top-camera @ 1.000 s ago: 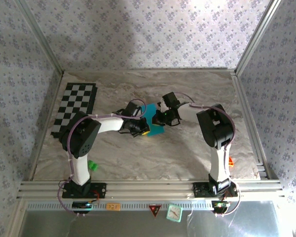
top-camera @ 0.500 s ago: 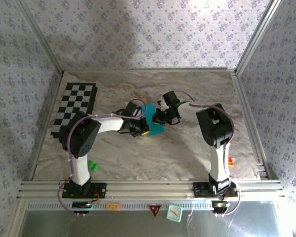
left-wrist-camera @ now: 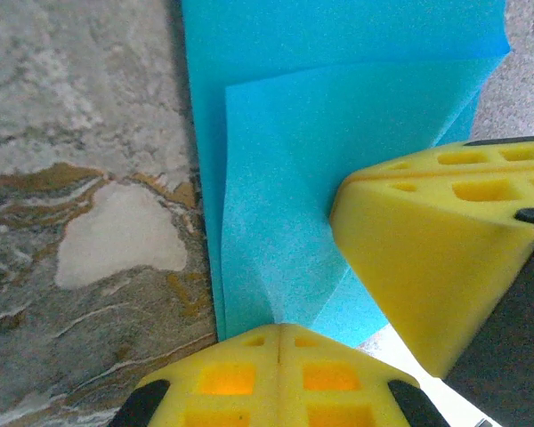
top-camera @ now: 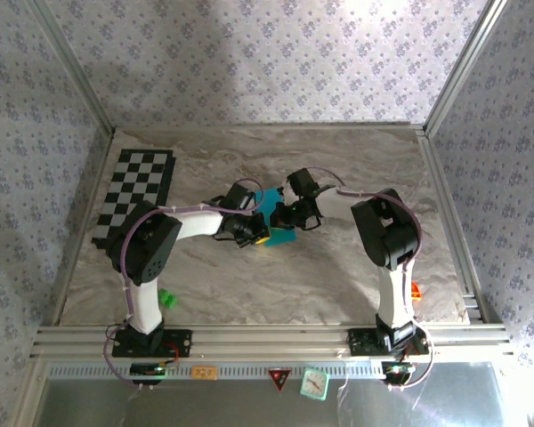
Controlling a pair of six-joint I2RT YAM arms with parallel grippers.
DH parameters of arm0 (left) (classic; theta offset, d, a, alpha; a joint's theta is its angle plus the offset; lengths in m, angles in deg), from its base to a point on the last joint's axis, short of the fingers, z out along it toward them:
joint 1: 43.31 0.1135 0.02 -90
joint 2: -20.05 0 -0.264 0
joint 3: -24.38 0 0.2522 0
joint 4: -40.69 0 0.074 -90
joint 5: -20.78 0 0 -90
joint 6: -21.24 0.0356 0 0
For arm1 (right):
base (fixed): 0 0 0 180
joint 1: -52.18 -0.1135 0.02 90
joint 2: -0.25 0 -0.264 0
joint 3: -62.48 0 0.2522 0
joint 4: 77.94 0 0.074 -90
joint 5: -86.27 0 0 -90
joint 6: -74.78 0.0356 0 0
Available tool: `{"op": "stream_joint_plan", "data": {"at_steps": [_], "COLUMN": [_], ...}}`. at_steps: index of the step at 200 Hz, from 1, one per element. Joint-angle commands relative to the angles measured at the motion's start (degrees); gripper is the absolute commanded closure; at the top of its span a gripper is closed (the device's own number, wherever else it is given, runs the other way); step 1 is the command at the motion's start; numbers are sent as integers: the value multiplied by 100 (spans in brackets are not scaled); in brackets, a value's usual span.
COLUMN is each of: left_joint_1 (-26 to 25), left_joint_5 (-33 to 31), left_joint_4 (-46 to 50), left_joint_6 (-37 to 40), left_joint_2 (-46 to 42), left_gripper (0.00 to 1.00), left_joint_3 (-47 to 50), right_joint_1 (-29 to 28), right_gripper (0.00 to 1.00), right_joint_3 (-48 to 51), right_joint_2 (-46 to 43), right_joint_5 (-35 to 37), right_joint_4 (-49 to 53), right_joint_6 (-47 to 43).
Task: Fold a paper plane with a square sheet of paper (pick it up from the middle)
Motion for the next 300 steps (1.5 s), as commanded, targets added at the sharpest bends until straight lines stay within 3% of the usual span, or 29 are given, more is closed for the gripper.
{"op": "stream_joint_plan", "data": {"at_steps": [1, 50, 96, 132, 160, 196, 240, 300], "left_joint_1": [-35, -23, -11, -13, -11, 67, 219, 390], "left_joint_5": [-277, -265, -268, -175, -203, -305, -225, -483], "left_joint_4": [984, 1018, 1099, 976, 878, 326, -219, -147], "left_joint_6": [88, 53, 188, 352, 589, 590, 478, 502], "left_joint_2": [75, 151, 105, -64, -374, -593, -240, 182], "left_gripper": [100, 100, 100, 100, 100, 88, 85, 85], "left_joint_3": [137, 368, 210, -95, -542, -570, -518, -498], "right_joint_1": [244, 948, 1181, 1186, 1145, 1024, 805, 590], "right_gripper": [95, 95, 94, 93, 86, 72, 62, 63], "right_joint_3": [-53, -555, -807, -721, -243, 533, 923, 683], "right_joint_2": [306, 758, 682, 168, -541, -1120, -1156, -749], "right_joint_5": [357, 217, 186, 134, 185, 138, 84, 7], "right_joint_4": [132, -141, -167, -90, -208, -291, -456, -394], "right_joint_6": [-50, 185, 271, 218, 348, 667, 1184, 1463]}}
